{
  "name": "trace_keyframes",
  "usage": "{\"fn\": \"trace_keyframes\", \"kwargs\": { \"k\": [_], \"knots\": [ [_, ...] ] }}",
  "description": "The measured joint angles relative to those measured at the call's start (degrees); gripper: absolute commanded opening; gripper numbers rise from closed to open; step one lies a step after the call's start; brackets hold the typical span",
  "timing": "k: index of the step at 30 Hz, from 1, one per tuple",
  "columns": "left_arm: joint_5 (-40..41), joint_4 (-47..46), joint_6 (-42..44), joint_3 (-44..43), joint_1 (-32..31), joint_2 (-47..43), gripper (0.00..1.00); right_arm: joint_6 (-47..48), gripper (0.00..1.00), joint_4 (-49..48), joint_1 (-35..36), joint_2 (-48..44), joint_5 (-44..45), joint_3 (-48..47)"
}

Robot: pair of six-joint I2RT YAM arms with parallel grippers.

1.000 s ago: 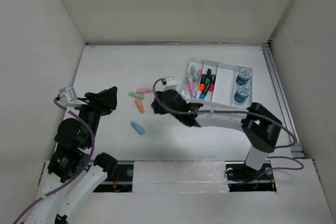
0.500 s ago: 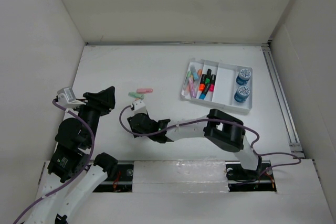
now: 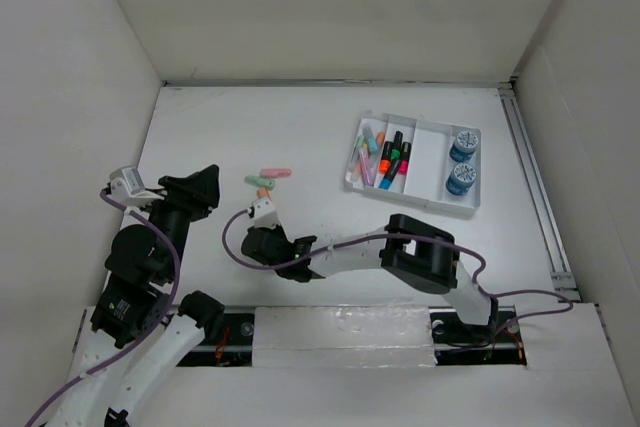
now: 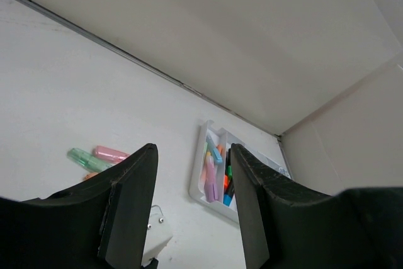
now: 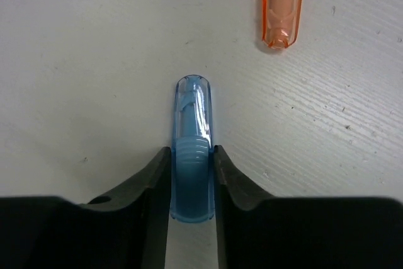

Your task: Organize the desk

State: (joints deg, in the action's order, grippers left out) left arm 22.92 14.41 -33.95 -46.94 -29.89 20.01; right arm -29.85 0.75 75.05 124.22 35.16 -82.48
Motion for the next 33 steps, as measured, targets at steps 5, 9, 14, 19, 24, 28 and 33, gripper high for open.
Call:
{"fn": "trace_keyframes", "kwargs": {
  "k": [5, 9, 14, 19, 24, 28, 33],
  "knots": [
    [-0.2, 0.0, 0.0, 0.0, 0.0, 0.0, 0.46, -2.5, 0.14, 0.1, -0.2, -0.7, 1.9, 1.2],
    [-0.4, 0.0, 0.0, 0.0, 0.0, 0.0, 0.46, -6.4, 0.14, 0.6, -2.8, -6.8, 1.1, 8.4],
    [-1.0, 0.0, 0.0, 0.0, 0.0, -0.1, 0.46, -15.0, 0.13, 0.2, -18.5, -21.0, -1.0, 19.9],
    [-1.6, 0.0, 0.0, 0.0, 0.0, -0.3, 0.46, -20.1, 0.13, -0.5, -40.5, -33.5, -1.3, 28.2],
    [-2.0, 0.0, 0.2, 0.0, 0.0, -0.3, 0.46, -23.9, 0.21, 4.3, -50.0, -35.3, -0.9, 29.5],
    [-2.2, 0.0, 0.4, 0.0, 0.0, -0.3, 0.47, -25.6, 0.66, 7.7, -52.6, -35.3, -0.6, 29.3],
    [-2.6, -0.1, 0.5, 0.0, 0.0, -0.3, 0.47, -26.5, 0.64, 9.6, -51.7, -35.6, 1.6, 28.1]
  ]
}}
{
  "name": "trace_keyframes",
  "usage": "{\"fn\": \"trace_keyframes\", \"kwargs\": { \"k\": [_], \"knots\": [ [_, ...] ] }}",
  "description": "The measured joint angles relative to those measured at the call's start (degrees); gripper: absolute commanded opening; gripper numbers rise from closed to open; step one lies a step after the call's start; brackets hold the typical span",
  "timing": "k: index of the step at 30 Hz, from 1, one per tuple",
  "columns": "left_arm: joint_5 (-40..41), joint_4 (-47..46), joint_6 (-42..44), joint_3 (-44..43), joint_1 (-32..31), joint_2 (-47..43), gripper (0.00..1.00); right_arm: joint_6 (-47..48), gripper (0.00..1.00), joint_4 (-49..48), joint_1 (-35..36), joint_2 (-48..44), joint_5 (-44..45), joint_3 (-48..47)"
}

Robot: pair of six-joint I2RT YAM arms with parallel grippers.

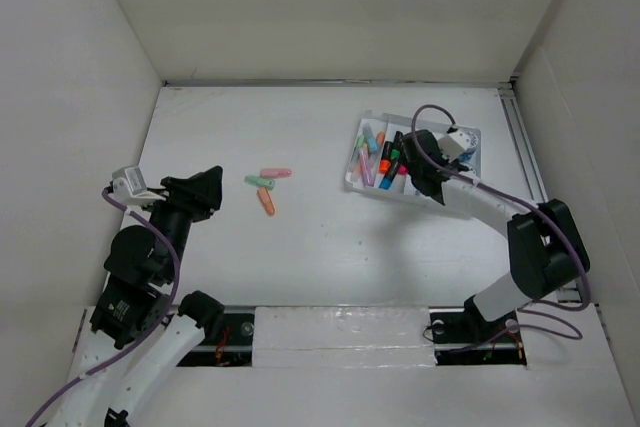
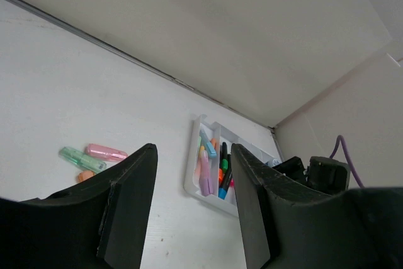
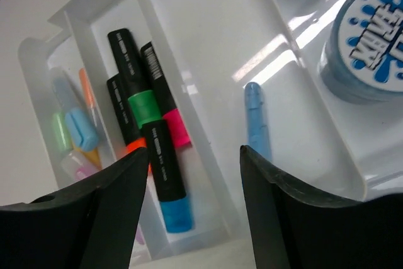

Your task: Organize the desk

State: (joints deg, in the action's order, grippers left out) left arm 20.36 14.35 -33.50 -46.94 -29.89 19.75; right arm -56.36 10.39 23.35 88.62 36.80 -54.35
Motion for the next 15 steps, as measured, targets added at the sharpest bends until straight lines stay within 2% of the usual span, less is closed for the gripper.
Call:
{"fn": "trace_keyframes", "kwargs": {
  "k": [4, 5, 6, 9, 10, 13, 15],
  "knots": [
    [-0.1, 0.0, 0.0, 0.0, 0.0, 0.0, 0.47, 2.3, 0.1, -2.3, 5.3, -1.2, -1.5, 0.0],
    [-0.1, 0.0, 0.0, 0.0, 0.0, 0.0, 0.47, 3.5, 0.08, -4.2, 7.2, -1.2, -3.3, 0.0],
    [-0.2, 0.0, 0.0, 0.0, 0.0, 0.0, 0.47, 4.3, 0.08, -5.9, 9.5, -0.9, -4.9, -0.2],
    [-0.2, 0.0, 0.0, 0.0, 0.0, 0.0, 0.47, 7.1, 0.3, -8.9, 17.5, 3.8, -7.2, -4.0],
    [-0.2, 0.0, 0.0, 0.0, 0.0, 0.0, 0.47, 7.9, 0.44, -8.7, 20.3, 7.0, -7.1, -7.0],
    [-0.2, 0.0, 0.0, 0.0, 0.0, 0.0, 0.47, 10.4, 0.61, -8.3, 27.2, 18.3, -7.3, -17.4],
    [-0.2, 0.0, 0.0, 0.0, 0.0, 0.0, 0.47, 12.5, 0.61, -7.8, 31.1, 25.0, -7.3, -23.4]
  ]
}}
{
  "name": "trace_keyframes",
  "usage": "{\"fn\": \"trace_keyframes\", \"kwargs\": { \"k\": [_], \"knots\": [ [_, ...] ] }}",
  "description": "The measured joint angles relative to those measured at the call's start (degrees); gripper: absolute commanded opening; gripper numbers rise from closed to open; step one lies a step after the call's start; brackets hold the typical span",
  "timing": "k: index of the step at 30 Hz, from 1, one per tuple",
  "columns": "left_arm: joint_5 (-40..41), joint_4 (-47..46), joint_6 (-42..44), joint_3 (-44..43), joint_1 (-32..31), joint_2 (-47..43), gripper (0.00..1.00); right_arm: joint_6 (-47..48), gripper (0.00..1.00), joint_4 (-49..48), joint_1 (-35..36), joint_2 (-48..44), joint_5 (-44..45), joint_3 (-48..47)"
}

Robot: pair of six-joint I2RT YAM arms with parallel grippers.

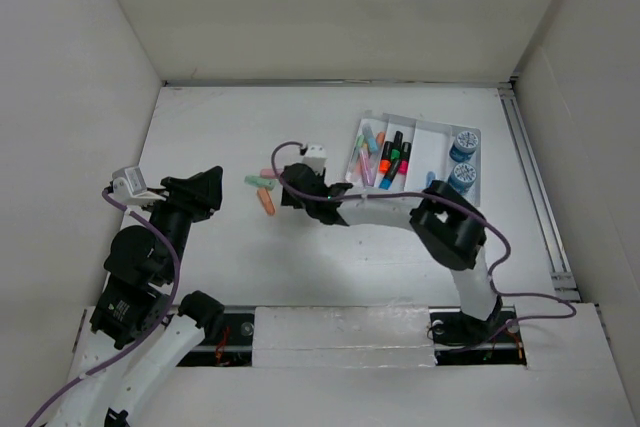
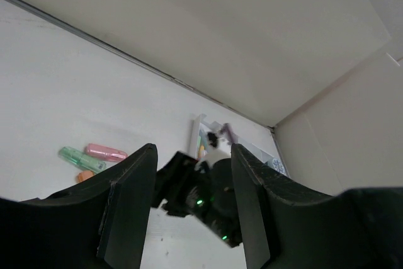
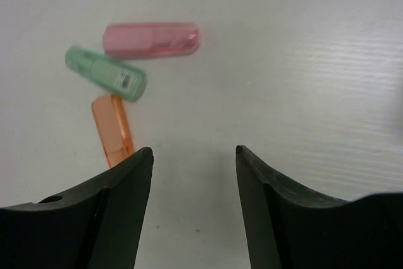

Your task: Organize the desk

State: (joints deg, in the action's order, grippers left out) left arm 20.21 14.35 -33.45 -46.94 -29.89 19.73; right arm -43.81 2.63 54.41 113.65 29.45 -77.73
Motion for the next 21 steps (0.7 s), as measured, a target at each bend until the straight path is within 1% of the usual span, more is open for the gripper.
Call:
{"fn": "trace_keyframes", "kwargs": {
  "k": [3, 6, 12, 14, 15, 17, 21],
  "knots": [
    [0.0, 0.0, 0.0, 0.0, 0.0, 0.0, 0.47, 2.5, 0.61, 2.8, 4.7, 6.8, 0.3, -6.4],
    [0.0, 0.0, 0.0, 0.0, 0.0, 0.0, 0.47, 4.4, 0.61, 5.2, 7.1, 11.3, 0.3, -12.0],
    [0.0, 0.0, 0.0, 0.0, 0.0, 0.0, 0.46, 6.7, 0.58, 8.5, 6.9, 18.5, 1.5, -21.9],
    [0.0, 0.0, 0.0, 0.0, 0.0, 0.0, 0.46, 7.0, 0.57, 8.6, 6.9, 18.8, 1.6, -22.4],
    [0.0, 0.0, 0.0, 0.0, 0.0, 0.0, 0.46, 7.1, 0.52, 9.1, 6.9, 19.3, 1.9, -23.4],
    [0.0, 0.0, 0.0, 0.0, 0.0, 0.0, 0.46, 7.6, 0.48, 10.4, 7.1, 20.8, 2.5, -26.1],
    [-0.1, 0.0, 0.0, 0.0, 0.0, 0.0, 0.46, 8.2, 0.47, 11.6, 7.5, 24.0, 5.6, -30.1]
  ]
}}
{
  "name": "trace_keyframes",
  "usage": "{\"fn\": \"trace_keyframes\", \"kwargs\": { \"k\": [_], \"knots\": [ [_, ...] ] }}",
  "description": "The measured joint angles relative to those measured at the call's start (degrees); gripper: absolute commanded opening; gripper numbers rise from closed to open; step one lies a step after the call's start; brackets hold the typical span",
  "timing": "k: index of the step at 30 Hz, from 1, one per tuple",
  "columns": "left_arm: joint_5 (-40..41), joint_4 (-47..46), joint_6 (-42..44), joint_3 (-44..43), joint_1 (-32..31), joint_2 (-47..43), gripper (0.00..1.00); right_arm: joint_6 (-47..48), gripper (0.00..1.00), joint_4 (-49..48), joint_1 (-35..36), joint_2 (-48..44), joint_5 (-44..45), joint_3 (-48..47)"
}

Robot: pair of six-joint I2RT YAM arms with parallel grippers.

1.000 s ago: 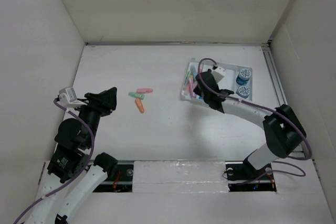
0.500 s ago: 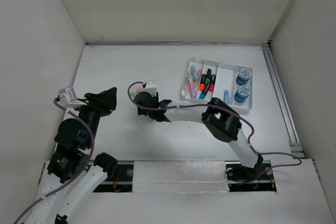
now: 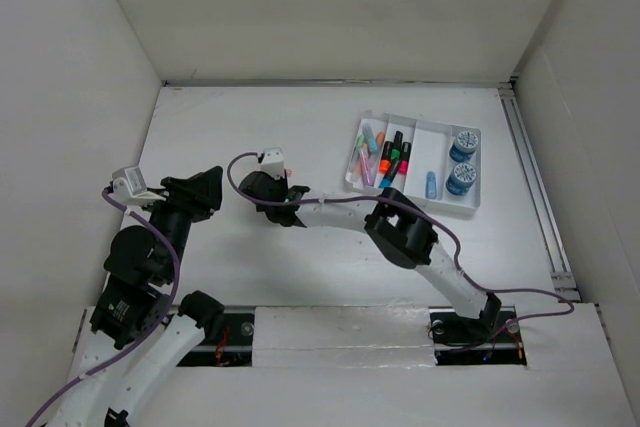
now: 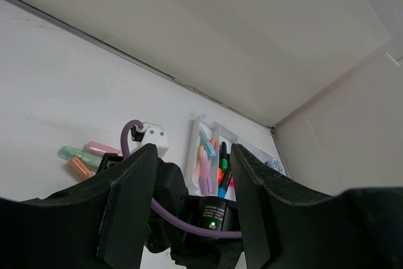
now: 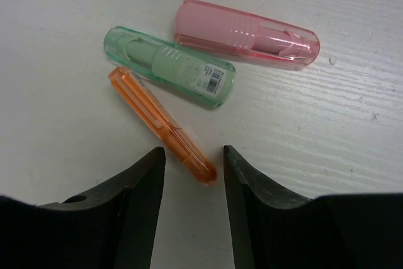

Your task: Organize the desk

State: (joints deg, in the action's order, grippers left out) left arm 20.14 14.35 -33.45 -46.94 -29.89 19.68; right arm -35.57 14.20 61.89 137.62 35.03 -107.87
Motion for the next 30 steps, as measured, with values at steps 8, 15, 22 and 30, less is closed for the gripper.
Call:
{"fn": "trace_keyframes", "kwargs": {
  "k": [8, 15, 22, 30],
  "knots": [
    [0.0, 0.0, 0.0, 0.0, 0.0, 0.0, 0.46, 2.1, 0.2, -0.9, 0.8, -0.3, 1.9, 1.3],
    [0.0, 0.0, 0.0, 0.0, 0.0, 0.0, 0.46, 2.8, 0.07, -5.8, 1.4, -4.5, 1.7, 9.4],
    [0.0, 0.0, 0.0, 0.0, 0.0, 0.0, 0.46, 2.1, 0.05, -7.2, 3.5, -13.0, 1.4, 20.0],
    [-0.2, 0.0, 0.0, 0.0, 0.0, -0.1, 0.46, -7.0, 0.02, -10.2, -1.8, -37.6, 3.7, 39.2]
  ]
}}
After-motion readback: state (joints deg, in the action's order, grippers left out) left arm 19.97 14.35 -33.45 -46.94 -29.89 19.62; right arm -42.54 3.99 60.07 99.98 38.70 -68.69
